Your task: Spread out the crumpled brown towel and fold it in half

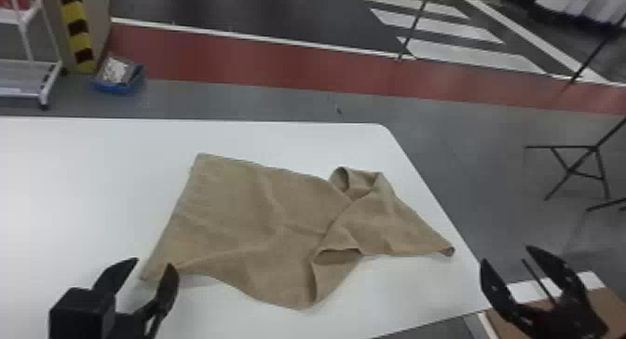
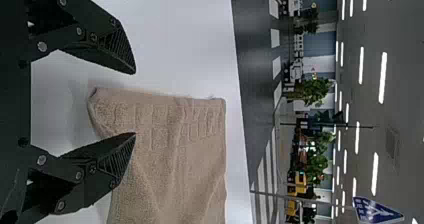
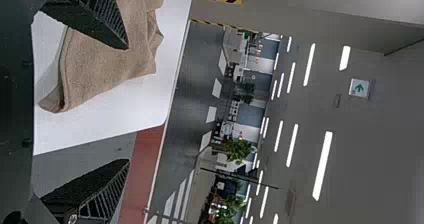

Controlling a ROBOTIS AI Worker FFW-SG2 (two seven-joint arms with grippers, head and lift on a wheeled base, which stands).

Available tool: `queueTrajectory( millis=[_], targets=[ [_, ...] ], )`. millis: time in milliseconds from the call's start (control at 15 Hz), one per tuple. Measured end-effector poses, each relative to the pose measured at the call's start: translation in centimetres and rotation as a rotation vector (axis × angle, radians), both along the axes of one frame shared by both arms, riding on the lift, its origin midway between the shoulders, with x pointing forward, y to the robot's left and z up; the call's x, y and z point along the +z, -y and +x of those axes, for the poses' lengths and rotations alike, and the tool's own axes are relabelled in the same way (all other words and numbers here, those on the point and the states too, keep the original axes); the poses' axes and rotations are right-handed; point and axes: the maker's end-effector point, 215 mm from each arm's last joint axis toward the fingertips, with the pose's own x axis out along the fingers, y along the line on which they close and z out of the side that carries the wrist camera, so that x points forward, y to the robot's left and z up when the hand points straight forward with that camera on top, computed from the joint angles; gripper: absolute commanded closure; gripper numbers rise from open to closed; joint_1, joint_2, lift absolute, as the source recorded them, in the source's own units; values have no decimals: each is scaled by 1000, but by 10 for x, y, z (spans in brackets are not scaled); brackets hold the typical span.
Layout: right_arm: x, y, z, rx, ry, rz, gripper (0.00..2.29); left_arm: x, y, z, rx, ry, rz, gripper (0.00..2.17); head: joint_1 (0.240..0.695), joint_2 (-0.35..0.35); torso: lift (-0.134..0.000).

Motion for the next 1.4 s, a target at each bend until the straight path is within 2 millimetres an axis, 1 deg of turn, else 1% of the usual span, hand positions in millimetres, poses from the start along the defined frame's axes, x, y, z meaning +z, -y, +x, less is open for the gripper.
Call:
queueTrajectory(
  millis=[267, 533, 600, 667, 733, 867, 1000, 1133, 1333, 1400],
  targets=[
    [-1, 0, -1, 5, 1, 2, 70, -11, 0, -3, 0, -29, 23, 596, 695, -350, -125],
    [-2, -1, -2, 7, 0, 1, 70, -12, 0, -4, -2, -30, 24, 603, 695, -350, -125],
    [-2, -2, -1, 8, 1, 2, 70, -12, 0, -4, -3, -31, 24, 785, 695, -350, -125],
    [-2, -2, -1, 9, 1, 2, 70, -13, 0, -4, -5, -32, 25, 1207, 695, -350, -125],
    [-2, -2, -2, 9, 1, 3, 73, -13, 0, -4, -3, -33, 26, 1430, 695, -350, -125],
    [-1, -1, -2, 7, 4, 2, 73, -11, -2, -4, 9, -29, 27, 1450, 695, -350, -125],
    [-1, -1, -3, 6, 6, 1, 73, -5, -3, -2, 16, -12, 19, 1450, 695, -350, -125],
    [-2, 0, -4, 4, 5, -1, 73, 7, -4, -1, 25, 17, 5, 1450, 695, -350, -125],
    [-11, 3, -1, -15, -12, -24, 73, 35, -10, 1, 48, 78, -28, 1450, 695, -350, -125],
    [-17, 5, 2, -26, -27, -39, 83, 43, -12, 1, 52, 93, -36, 1450, 695, -350, -125]
  ],
)
